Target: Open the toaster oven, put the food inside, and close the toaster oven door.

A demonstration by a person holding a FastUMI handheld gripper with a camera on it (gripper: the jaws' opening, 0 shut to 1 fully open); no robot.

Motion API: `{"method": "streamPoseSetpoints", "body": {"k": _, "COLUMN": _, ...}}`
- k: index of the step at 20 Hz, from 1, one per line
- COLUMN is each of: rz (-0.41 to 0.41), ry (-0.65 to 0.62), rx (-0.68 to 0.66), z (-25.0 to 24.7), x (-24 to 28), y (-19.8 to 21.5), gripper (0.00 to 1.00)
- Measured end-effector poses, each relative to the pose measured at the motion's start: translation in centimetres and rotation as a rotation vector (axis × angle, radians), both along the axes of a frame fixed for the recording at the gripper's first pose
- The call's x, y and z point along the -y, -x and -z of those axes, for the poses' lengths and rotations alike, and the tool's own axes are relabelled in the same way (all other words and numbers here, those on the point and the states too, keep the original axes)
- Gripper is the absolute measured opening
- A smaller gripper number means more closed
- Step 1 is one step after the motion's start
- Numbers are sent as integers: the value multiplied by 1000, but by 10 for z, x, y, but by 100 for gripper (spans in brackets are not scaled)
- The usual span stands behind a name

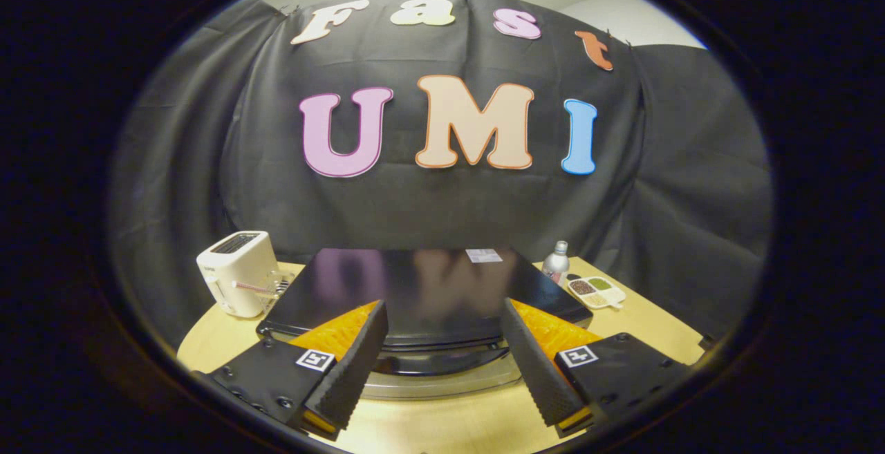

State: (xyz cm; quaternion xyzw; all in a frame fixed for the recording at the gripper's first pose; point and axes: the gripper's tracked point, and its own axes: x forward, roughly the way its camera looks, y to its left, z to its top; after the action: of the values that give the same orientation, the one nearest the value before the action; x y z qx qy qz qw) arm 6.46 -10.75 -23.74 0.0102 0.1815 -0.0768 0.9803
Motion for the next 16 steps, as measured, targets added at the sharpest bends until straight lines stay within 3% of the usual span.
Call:
{"method": "streamPoseSetpoints", "body": {"k": 3, "rz": -6, "ry": 2, "rx": -12, "z": 11, "x": -2, "y": -5, "gripper": 100}}
{"method": "streamPoseSetpoints", "body": {"k": 9, "rz": 11, "ry": -158, "rx": 46, "z": 16, "x": -2, "y": -3, "gripper": 100}}
{"method": "streamPoseSetpoints", "body": {"k": 16, "rz": 8, "ry": -133, "rx": 153, "z": 18, "x": -2, "y": 2, "gripper": 100}}
